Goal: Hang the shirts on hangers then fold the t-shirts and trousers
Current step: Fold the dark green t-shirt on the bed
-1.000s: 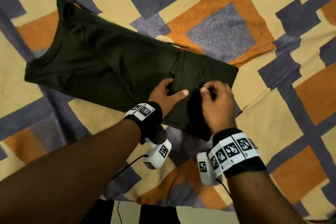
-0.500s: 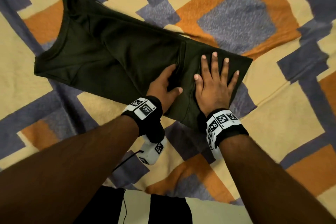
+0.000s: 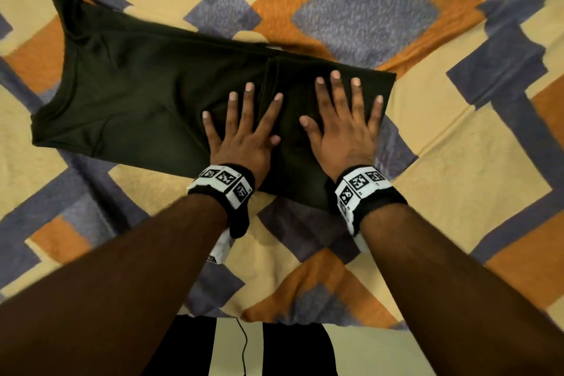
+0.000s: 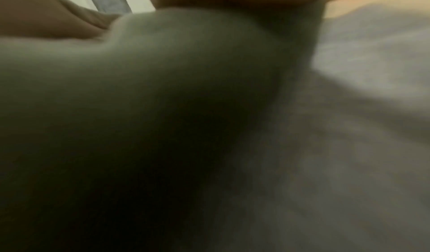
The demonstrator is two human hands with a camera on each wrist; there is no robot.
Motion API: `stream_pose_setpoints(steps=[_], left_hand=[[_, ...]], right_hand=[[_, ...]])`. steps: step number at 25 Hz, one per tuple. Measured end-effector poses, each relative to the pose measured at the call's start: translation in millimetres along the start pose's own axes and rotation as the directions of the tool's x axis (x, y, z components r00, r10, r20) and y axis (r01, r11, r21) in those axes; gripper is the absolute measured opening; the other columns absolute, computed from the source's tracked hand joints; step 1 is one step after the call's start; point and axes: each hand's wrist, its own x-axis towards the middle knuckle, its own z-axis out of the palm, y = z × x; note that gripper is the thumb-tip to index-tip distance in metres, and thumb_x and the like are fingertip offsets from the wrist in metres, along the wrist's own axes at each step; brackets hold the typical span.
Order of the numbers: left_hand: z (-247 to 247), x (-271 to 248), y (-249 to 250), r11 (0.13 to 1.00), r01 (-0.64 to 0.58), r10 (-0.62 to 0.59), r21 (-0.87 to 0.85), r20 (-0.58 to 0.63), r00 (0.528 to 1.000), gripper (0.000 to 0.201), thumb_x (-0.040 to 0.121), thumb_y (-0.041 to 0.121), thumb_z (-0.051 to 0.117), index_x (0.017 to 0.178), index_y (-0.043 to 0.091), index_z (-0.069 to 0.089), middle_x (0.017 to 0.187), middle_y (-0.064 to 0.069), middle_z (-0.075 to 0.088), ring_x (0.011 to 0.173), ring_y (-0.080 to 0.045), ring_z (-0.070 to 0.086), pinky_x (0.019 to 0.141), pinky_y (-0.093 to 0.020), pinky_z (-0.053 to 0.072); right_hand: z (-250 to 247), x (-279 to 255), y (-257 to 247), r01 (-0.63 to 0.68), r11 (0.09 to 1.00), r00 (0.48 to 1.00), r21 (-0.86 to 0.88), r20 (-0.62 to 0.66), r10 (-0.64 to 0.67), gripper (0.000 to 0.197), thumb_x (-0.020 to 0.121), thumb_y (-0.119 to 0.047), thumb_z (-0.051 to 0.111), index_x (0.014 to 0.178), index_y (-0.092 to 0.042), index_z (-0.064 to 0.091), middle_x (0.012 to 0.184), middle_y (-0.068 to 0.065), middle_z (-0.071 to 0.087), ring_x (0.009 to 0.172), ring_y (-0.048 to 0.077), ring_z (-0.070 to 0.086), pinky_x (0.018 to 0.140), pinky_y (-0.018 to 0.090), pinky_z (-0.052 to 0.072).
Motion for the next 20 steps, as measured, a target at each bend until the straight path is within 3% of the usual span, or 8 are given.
stream_pose_setpoints(steps=[3,5,7,9,13,16,17,20], left_hand=[[-8,-2,19,0.999,0.011,-0.006,0.045,-0.106,0.994,0.07,0.096,0.036,0.034,0.145,0.043,-0.017,0.152,0.005,-0.033,0.143,-0.026,-0.022,0.106,-0.062,-0.016],[-2,-3,40,0.982,-0.162,0.173,0.1,-0.118,0.978,0.072,0.095,0.029,0.036,0.149,0.033,-0.012,0.151,0.009,-0.032,0.143,-0.023,-0.021,0.106,-0.058,-0.018],[12,-3,47,0.939,-0.312,0.321,0.146,-0.048,0.946,0.069,0.097,0.033,0.035,0.15,0.031,-0.01,0.157,0.012,-0.019,0.145,-0.016,-0.015,0.108,-0.053,-0.017],[20,2,35,0.937,-0.306,0.32,0.166,-0.063,0.945,0.067,0.097,0.042,0.03,0.149,0.034,-0.011,0.157,0.017,-0.013,0.146,-0.015,-0.01,0.11,-0.056,-0.013],[4,4,4,0.972,-0.208,0.213,0.105,-0.043,0.976,0.068,0.096,0.053,0.025,0.146,0.038,-0.018,0.155,0.021,-0.018,0.146,-0.016,-0.013,0.108,-0.062,-0.011],[-8,3,5,0.977,-0.207,0.207,0.055,0.003,0.978,0.07,0.096,0.05,0.03,0.146,0.038,-0.018,0.154,0.022,-0.02,0.146,-0.016,-0.014,0.107,-0.065,-0.01],[-11,2,6,0.98,-0.195,0.195,0.028,0.017,0.981,0.072,0.096,0.047,0.034,0.147,0.037,-0.016,0.154,0.021,-0.02,0.146,-0.017,-0.013,0.108,-0.065,-0.007],[-18,-9,7,0.988,-0.139,0.141,-0.069,0.03,0.99,0.075,0.093,0.038,0.047,0.149,0.038,-0.003,0.157,0.018,-0.013,0.146,-0.019,-0.006,0.111,-0.057,0.01]], right_hand=[[-4,-18,49,-0.206,0.978,0.979,0.033,0.002,0.206,0.077,0.087,-0.074,0.012,0.153,-0.034,0.006,0.162,-0.003,0.004,0.148,0.033,0.006,0.111,0.068,0.004],[-5,-31,57,-0.31,0.946,0.95,0.092,0.001,0.311,0.081,0.087,-0.073,0.013,0.154,-0.027,0.007,0.162,0.006,0.004,0.147,0.035,0.004,0.11,0.069,0.006],[4,-41,39,-0.188,0.978,0.982,0.09,-0.006,0.189,0.08,0.09,-0.068,0.02,0.154,-0.021,0.01,0.161,0.007,0.007,0.147,0.033,0.007,0.111,0.065,0.006],[16,-45,26,-0.072,0.996,0.997,0.055,-0.002,0.072,0.076,0.092,-0.066,0.026,0.154,-0.024,0.009,0.162,0.004,0.007,0.147,0.033,0.007,0.111,0.064,0.006],[7,-46,54,-0.321,0.933,0.947,0.164,0.069,0.314,0.082,0.088,-0.071,0.031,0.153,-0.027,0.006,0.162,0.004,0.004,0.148,0.028,0.005,0.113,0.059,0.006],[-12,-50,54,-0.376,0.868,0.921,0.325,0.031,0.388,0.068,0.09,-0.058,0.048,0.145,-0.019,0.038,0.146,0.01,0.039,0.133,0.031,0.036,0.107,0.048,0.031],[-12,-47,50,-0.374,0.778,0.916,0.505,0.07,0.395,0.06,0.089,-0.051,0.056,0.139,-0.019,0.046,0.134,0.011,0.049,0.124,0.029,0.047,0.104,0.045,0.038],[-19,-36,34,-0.43,0.232,0.86,0.873,0.317,0.4,0.052,0.074,-0.038,0.075,0.12,-0.019,0.061,0.115,0.003,0.068,0.106,0.019,0.065,0.099,0.044,0.049]])
